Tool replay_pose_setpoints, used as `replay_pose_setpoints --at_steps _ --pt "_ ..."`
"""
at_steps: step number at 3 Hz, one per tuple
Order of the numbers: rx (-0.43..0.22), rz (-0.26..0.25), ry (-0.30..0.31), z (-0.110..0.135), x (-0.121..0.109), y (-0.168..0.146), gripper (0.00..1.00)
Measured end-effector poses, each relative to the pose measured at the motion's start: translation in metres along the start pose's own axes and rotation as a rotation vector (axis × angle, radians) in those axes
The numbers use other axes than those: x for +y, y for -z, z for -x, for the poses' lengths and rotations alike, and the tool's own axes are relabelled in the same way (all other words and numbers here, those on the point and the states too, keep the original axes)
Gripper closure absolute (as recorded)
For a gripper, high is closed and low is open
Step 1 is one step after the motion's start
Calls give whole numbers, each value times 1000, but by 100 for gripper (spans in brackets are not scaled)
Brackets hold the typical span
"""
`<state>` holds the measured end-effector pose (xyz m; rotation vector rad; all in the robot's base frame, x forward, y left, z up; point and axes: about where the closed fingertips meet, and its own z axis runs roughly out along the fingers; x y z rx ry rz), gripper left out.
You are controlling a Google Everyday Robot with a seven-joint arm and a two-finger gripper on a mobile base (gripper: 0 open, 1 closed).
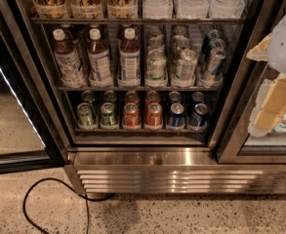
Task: Pick redbull can from middle shelf of fridge
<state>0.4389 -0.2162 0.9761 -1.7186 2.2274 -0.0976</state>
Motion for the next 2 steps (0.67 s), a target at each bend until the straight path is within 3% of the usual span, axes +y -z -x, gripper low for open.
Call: replay_pose_setpoints --at_steps 1,2 --pt "0 0 0 0 0 0 0" --pt "-79 73 -34 2 15 -30 0"
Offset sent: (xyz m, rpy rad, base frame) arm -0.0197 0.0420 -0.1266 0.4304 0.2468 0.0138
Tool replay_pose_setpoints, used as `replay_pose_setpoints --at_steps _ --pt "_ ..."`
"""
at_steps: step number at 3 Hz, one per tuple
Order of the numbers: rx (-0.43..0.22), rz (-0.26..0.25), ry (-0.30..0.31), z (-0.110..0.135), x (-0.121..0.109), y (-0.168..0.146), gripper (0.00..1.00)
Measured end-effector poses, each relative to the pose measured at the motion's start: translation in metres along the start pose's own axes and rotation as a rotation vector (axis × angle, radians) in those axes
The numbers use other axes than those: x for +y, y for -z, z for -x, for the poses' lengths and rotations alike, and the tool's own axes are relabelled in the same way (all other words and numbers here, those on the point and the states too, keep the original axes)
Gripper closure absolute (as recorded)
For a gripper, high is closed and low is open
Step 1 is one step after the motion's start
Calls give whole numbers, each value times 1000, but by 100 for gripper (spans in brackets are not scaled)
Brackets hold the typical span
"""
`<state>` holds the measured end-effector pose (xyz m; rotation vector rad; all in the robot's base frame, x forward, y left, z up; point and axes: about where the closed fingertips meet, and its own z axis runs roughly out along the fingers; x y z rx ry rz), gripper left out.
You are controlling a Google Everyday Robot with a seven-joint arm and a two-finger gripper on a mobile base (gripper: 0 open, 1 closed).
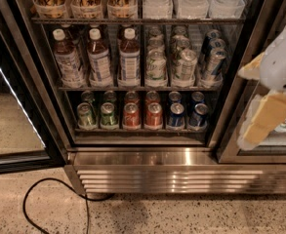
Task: Pick redbull can from middle shelf of fridge
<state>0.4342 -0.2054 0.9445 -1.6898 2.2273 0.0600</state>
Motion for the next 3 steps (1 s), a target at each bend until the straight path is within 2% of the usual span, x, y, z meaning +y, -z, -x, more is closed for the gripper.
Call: replay_pose_setpoints --at_steps 1,2,3 --pt "-161 115 -84 1 27 -62 0" --pt "-316 160 -164 21 47 -98 0" --pt "-396 91 -249 42 48 -110 0"
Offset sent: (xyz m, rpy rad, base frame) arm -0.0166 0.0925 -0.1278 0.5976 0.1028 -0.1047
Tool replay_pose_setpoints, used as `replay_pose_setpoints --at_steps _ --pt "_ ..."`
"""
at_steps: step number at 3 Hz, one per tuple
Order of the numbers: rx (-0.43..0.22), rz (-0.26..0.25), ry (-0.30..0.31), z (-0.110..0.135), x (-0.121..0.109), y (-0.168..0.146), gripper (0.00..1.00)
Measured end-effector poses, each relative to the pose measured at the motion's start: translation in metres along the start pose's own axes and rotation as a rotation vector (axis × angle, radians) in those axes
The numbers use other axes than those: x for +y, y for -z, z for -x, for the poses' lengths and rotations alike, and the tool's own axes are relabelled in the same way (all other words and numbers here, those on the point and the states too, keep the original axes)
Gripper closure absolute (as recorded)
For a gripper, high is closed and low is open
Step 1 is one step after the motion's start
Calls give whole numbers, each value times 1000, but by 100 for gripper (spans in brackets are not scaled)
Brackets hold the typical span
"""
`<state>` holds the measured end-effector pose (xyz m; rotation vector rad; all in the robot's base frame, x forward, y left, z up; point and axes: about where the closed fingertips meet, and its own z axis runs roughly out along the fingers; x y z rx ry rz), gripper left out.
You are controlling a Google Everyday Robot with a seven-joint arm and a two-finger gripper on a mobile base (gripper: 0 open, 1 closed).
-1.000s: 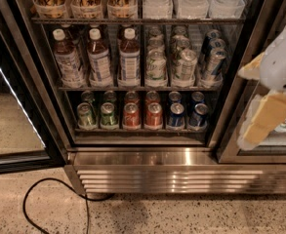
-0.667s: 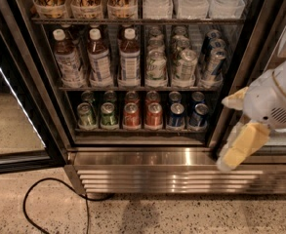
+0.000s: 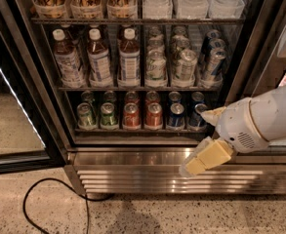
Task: Pick redbull can from middle shelf of fridge
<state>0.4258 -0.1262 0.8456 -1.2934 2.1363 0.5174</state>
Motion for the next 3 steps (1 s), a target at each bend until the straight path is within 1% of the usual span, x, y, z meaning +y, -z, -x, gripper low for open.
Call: replay_pose_setpoints --at_steps 1,2,3 --pt "-23 -151 -56 21 -16 -5 0" --pt "7 -299 -75 35 -52 -10 0" --pt "49 -382 -156 22 -87 -10 0"
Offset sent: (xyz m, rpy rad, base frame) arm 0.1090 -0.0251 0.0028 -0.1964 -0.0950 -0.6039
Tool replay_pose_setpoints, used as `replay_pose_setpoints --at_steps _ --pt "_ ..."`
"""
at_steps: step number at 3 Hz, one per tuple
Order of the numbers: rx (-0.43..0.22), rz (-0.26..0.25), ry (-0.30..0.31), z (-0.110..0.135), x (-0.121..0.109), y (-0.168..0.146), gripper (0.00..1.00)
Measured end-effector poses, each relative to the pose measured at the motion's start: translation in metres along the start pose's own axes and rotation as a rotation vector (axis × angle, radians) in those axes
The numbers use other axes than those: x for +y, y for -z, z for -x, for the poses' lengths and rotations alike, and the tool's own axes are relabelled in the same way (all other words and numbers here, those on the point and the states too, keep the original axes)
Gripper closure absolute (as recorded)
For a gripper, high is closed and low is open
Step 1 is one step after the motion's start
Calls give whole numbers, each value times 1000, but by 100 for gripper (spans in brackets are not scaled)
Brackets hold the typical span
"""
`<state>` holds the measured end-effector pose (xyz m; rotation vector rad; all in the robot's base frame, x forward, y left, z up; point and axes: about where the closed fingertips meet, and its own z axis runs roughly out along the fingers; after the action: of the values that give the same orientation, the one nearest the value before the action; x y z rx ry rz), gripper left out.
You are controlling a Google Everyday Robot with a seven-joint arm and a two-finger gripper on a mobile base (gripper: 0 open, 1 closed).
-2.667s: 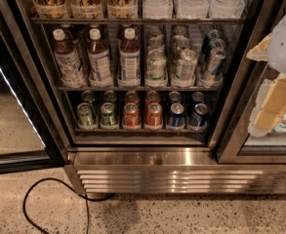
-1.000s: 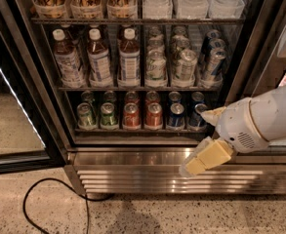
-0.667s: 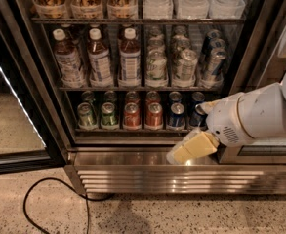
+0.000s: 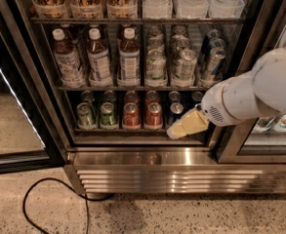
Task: Pick redbull can from middle shelf of fridge
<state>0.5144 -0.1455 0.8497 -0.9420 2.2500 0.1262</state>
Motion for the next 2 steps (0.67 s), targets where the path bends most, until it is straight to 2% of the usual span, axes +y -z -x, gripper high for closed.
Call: replay_pose_setpoints --at_steps 1,2 --pt "8 -13 -61 -1 -2 1 0" --pt "8 -13 -61 -1 -2 1 0"
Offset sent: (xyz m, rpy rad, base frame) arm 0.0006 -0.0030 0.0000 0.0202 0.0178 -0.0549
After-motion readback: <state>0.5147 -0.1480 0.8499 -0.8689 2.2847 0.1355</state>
